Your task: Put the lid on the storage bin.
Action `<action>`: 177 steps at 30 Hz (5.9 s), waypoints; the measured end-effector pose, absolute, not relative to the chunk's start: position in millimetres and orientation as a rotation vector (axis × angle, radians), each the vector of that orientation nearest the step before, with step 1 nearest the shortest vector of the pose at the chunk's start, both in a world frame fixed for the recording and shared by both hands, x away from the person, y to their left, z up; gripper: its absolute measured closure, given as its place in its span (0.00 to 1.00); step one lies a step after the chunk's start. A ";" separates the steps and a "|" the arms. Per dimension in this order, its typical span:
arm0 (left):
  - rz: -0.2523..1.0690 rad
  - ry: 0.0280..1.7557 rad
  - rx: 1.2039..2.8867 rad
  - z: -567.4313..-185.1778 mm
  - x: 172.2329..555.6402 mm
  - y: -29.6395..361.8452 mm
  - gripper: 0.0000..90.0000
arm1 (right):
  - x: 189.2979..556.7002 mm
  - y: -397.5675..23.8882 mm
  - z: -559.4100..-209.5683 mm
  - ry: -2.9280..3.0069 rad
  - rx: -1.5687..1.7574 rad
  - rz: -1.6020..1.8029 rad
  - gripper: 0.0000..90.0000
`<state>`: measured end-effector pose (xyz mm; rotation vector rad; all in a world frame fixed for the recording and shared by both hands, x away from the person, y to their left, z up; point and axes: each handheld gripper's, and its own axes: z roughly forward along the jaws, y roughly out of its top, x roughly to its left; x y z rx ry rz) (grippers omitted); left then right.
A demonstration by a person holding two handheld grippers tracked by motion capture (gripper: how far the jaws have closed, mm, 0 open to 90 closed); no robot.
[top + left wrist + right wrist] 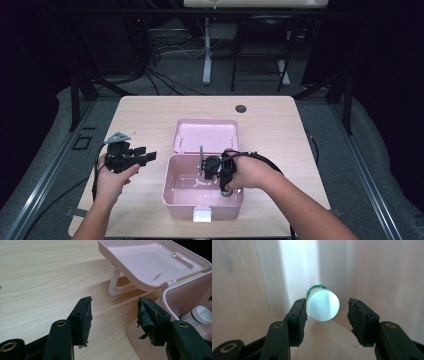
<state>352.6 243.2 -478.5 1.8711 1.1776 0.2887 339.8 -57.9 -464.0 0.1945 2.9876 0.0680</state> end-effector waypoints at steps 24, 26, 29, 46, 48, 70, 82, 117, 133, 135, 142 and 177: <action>0.298 1.033 1.893 -468.3 343.6 227.3 0.52 | 365.5 -97.8 -427.4 2.792 0.590 0.412 0.61; 0.298 1.028 1.900 -468.2 343.3 226.7 0.52 | 366.6 -98.9 -426.6 2.787 0.603 0.415 0.61; 0.290 1.023 1.911 -468.2 342.9 225.3 0.52 | 369.8 -102.2 -425.2 2.763 0.645 0.443 0.61; 0.281 0.974 1.939 -465.8 337.1 215.0 0.60 | 386.5 -116.2 -423.3 2.630 0.858 0.572 0.64; 0.278 0.969 1.949 -465.9 337.0 214.4 0.61 | 388.1 -116.9 -423.7 2.610 0.857 0.586 0.64; 0.194 0.951 2.016 -471.3 332.8 197.6 0.77 | 423.2 -142.7 -432.5 2.414 1.270 0.689 0.73; 0.196 0.947 2.020 -471.8 332.5 196.7 0.83 | 437.5 -143.8 -439.7 2.383 1.348 0.704 0.77; 0.206 0.947 2.012 -472.6 331.8 197.1 0.84 | 471.4 -141.8 -465.5 2.235 1.684 0.725 0.85; 0.208 0.946 2.010 -472.9 331.6 197.4 0.84 | 477.3 -140.5 -469.6 2.197 1.804 0.725 0.90; 0.208 0.947 2.009 -472.9 331.6 197.4 0.84 | 477.7 -140.3 -469.8 2.192 1.811 0.727 0.90; 0.211 0.948 2.009 -472.9 331.3 197.1 0.84 | 476.9 -139.2 -468.2 2.180 1.823 0.721 0.91; 0.200 0.962 1.998 -473.1 330.9 197.2 0.84 | 466.2 -138.7 -451.7 2.109 1.742 0.806 0.93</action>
